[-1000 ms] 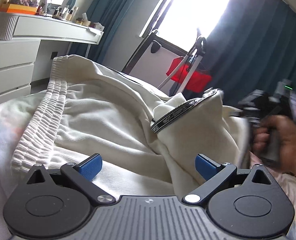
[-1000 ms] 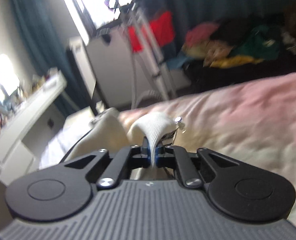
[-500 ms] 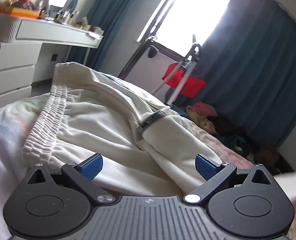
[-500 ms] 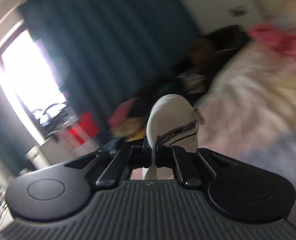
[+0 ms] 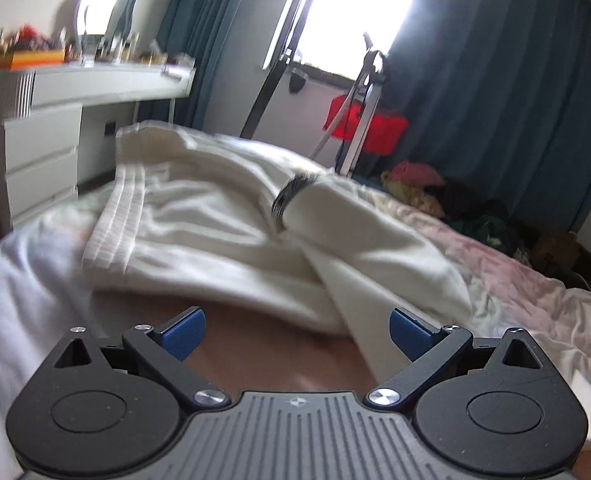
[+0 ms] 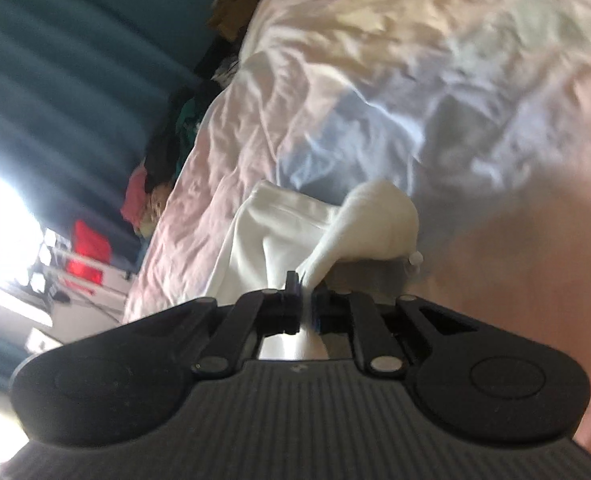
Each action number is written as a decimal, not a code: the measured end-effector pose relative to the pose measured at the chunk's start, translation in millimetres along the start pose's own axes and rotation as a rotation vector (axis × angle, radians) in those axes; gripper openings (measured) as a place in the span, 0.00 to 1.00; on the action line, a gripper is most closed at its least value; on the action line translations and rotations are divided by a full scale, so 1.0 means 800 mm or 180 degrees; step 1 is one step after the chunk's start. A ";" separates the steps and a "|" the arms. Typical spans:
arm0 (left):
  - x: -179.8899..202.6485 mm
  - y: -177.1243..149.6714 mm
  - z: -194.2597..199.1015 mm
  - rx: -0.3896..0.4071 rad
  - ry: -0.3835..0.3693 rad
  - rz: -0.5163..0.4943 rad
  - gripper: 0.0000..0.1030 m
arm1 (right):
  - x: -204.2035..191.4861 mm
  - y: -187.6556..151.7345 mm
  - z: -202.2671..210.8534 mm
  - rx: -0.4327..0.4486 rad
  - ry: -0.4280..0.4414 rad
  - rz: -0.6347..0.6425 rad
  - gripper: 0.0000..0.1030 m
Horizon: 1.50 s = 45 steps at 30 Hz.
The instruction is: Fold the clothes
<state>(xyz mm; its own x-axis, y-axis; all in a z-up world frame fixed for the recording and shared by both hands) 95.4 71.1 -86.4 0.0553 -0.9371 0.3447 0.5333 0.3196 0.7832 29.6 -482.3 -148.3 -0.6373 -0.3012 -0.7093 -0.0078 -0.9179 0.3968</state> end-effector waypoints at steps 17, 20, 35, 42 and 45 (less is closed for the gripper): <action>-0.093 0.038 -0.003 -0.0546 0.0455 0.0773 0.97 | -0.008 -0.040 -0.034 -0.0175 -0.0057 0.0002 0.74; -0.109 0.040 -0.012 -0.0595 0.0487 0.0971 0.97 | -0.003 -0.040 -0.036 -0.0201 -0.0030 -0.0064 0.74; -0.182 0.052 -0.075 -0.0337 0.0128 0.2266 0.80 | 0.032 -0.010 -0.035 -0.0408 0.0290 -0.1008 0.73; -0.211 0.059 -0.079 -0.0227 0.0119 0.2645 0.29 | 0.047 -0.018 -0.066 -0.0717 0.0512 -0.1452 0.68; -0.204 0.076 -0.059 -0.0132 0.0067 0.2456 0.23 | 0.053 -0.013 -0.073 -0.0592 0.0429 -0.1456 0.43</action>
<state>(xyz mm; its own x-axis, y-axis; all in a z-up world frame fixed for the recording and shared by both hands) 158.8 236.8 -119.7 0.4401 -0.4536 0.7750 0.3684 0.8783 0.3049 47.9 -500.9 -216.2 -0.4955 0.1227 -0.8599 -0.1176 -0.9903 -0.0735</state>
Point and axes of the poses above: each gripper's, at about its wrist camera, not at the fingertips, and z roughly against the way its jaws point, x to its right, y to its top, the point moved 6 cm from there along -z, roughly the way its jaws point, and after that the axes turned 4 degrees about z, right-handed, at the moved point
